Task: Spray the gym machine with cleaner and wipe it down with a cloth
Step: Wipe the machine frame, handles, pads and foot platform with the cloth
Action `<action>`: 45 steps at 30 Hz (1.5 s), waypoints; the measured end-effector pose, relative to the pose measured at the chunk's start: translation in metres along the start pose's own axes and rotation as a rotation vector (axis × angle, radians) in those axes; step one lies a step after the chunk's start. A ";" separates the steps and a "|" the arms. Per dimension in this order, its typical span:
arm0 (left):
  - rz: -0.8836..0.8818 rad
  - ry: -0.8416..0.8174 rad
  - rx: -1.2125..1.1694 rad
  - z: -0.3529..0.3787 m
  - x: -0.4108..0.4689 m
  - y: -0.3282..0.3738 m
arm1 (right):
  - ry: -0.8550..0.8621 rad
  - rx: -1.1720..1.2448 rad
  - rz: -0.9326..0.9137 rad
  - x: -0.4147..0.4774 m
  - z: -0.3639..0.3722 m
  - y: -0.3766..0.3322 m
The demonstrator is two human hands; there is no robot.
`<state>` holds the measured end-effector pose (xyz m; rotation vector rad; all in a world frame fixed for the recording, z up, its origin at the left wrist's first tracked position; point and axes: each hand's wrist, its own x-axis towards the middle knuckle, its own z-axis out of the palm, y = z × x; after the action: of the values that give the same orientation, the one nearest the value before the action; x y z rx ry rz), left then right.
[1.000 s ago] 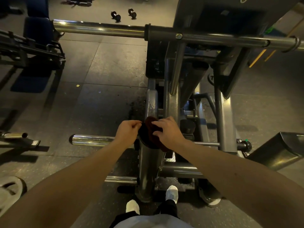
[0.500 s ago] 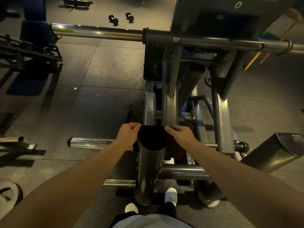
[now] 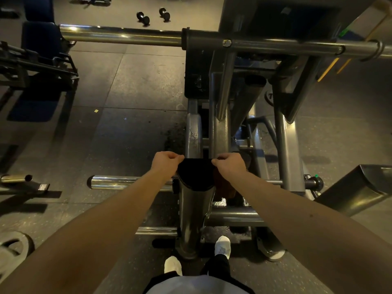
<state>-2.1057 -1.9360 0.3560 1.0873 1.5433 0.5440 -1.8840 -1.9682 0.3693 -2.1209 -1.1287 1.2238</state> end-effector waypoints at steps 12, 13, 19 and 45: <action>0.148 0.057 0.104 0.006 -0.001 -0.008 | -0.029 -0.118 -0.139 0.005 -0.006 0.006; 0.148 0.032 0.126 0.004 0.000 -0.007 | -0.044 -0.127 -0.132 0.006 -0.007 0.004; 0.366 0.020 0.556 0.008 -0.004 0.000 | -0.027 -0.207 -0.149 -0.001 -0.031 -0.008; 0.663 -0.262 1.299 0.026 -0.012 0.007 | 0.063 -0.122 -0.122 -0.009 -0.012 0.015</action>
<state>-2.0795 -1.9485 0.3604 2.5721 1.1893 -0.2996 -1.8698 -1.9841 0.3691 -2.1281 -1.3138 1.0497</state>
